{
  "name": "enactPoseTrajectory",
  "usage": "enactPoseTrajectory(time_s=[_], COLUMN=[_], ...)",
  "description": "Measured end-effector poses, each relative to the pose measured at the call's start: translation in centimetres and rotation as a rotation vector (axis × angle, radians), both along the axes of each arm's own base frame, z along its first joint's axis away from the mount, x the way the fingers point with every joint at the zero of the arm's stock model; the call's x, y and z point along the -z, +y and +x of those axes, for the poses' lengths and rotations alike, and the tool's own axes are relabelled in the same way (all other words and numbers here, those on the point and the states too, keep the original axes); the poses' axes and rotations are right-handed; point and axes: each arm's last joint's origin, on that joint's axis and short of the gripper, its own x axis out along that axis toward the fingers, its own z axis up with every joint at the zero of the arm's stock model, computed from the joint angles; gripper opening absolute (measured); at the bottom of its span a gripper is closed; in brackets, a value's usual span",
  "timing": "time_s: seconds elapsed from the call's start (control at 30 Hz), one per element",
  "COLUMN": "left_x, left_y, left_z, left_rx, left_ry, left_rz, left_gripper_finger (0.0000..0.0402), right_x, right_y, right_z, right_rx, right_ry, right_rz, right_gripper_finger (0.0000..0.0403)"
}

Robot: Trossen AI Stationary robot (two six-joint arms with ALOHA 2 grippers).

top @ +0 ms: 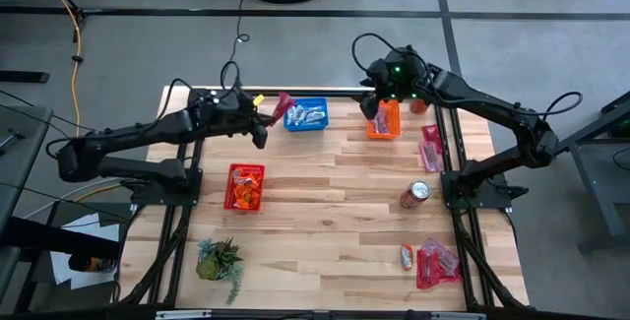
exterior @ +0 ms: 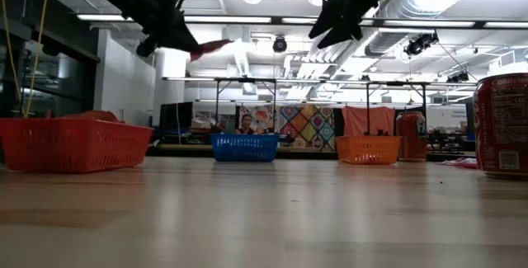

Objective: Sort candy
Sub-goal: Put the red candy pack into the orange basket

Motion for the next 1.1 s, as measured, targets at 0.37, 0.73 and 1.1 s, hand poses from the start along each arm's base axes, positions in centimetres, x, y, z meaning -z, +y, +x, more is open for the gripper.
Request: enactPoseTrajectory(time_s=[0.37, 0.73, 1.1], left_x=[0.9, 0.2, 0.2], left_y=[-0.4, -0.3, -0.2], left_z=[1.6, 2.2, 2.1], left_rx=[0.055, 0.174, 0.261], left_ry=[0.012, -0.036, 0.047], left_rz=[-0.009, 0.099, 0.283], left_gripper_finger=[0.0000, 0.0000, 0.0000], right_x=[0.0, 0.0, 0.0], right_y=[0.0, 0.0, 0.1], right_z=[0.0, 0.0, 0.0], right_rx=[0.003, 0.012, -0.006], right_ry=[0.001, -0.006, -0.029], right_rz=[0.008, 0.021, 0.064], right_gripper_finger=[0.0264, 0.0264, 0.0264])
